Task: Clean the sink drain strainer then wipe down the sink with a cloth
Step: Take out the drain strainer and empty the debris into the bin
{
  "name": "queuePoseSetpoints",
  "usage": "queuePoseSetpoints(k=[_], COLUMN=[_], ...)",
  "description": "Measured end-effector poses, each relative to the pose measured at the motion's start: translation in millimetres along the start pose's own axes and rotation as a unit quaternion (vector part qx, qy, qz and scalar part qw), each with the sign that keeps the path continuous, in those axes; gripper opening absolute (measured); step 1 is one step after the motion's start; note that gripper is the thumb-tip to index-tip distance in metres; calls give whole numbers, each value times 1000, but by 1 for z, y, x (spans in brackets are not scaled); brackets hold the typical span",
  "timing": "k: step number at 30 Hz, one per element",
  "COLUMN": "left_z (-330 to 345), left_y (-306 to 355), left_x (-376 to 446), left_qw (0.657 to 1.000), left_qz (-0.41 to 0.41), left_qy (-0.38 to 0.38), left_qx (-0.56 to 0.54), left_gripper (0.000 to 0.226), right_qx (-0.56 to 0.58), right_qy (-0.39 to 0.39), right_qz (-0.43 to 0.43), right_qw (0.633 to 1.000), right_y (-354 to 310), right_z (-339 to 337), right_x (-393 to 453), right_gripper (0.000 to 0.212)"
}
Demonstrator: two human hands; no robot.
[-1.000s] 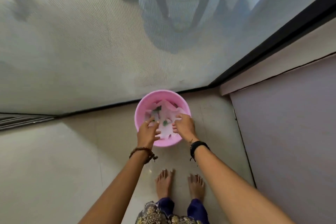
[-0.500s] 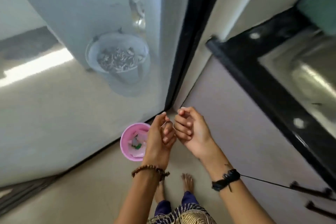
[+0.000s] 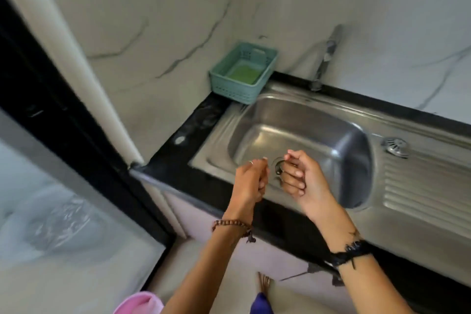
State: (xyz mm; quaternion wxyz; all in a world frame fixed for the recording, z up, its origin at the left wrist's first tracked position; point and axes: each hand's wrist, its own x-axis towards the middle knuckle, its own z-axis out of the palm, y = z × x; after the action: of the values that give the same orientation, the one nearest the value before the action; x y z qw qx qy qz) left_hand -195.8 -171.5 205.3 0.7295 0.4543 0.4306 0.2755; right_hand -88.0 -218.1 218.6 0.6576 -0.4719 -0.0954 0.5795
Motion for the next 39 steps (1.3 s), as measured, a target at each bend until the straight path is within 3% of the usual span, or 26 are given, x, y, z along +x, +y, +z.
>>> queuePoseSetpoints(k=[3, 7, 10, 13, 16, 21, 23, 24, 26, 29, 31, 33, 36, 39], left_z=[27, 53, 62, 62, 61, 75, 81, 83, 86, 85, 77, 63, 32, -5], left_y=[-12, -48, -78, -105, -131, -153, -153, -151, -140, -108, -82, -55, -22, -8], left_x=[68, 163, 214, 243, 265, 273, 273, 273, 271, 259, 242, 216, 161, 97], left_qw=[984, 944, 869, 790, 730, 649, 639, 651, 710, 816, 869, 922, 961, 980], left_qz=[-7, -83, -95, -83, -54, 20, 38, 35, 9, -42, -33, -8, 22, 26], left_qy=[3, -29, -40, -54, -121, -188, -179, -167, -117, -29, 15, 46, 100, 139], left_qx=[175, 319, 484, 604, 671, 737, 747, 740, 695, 575, 493, 384, 255, 139], left_gripper=[36, 31, 17, 22, 27, 30, 27, 26, 23, 18, 14, 9, 24, 19], right_qx=[-102, -297, -439, -543, -577, -657, -673, -671, -644, -569, -497, -437, -370, -334], right_qy=[117, 232, 206, 158, 150, 123, 129, 136, 156, 185, 195, 201, 163, 75], right_qz=[-12, 29, 92, 167, 194, 197, 186, 180, 164, 120, 71, 17, -23, -29], right_qw=[988, 926, 870, 808, 779, 717, 704, 707, 730, 792, 842, 877, 914, 939], right_y=[-28, -39, -24, -1, 16, 37, 36, 34, 25, 4, -10, -21, -23, -5], right_z=[-51, -118, -155, -181, -193, -198, -201, -203, -205, -196, -178, -150, -93, -39], right_x=[52, 128, 164, 184, 200, 216, 219, 219, 217, 208, 197, 183, 155, 116], right_gripper=[26, 22, 23, 20, 46, 46, 43, 42, 37, 21, 9, 12, 22, 26])
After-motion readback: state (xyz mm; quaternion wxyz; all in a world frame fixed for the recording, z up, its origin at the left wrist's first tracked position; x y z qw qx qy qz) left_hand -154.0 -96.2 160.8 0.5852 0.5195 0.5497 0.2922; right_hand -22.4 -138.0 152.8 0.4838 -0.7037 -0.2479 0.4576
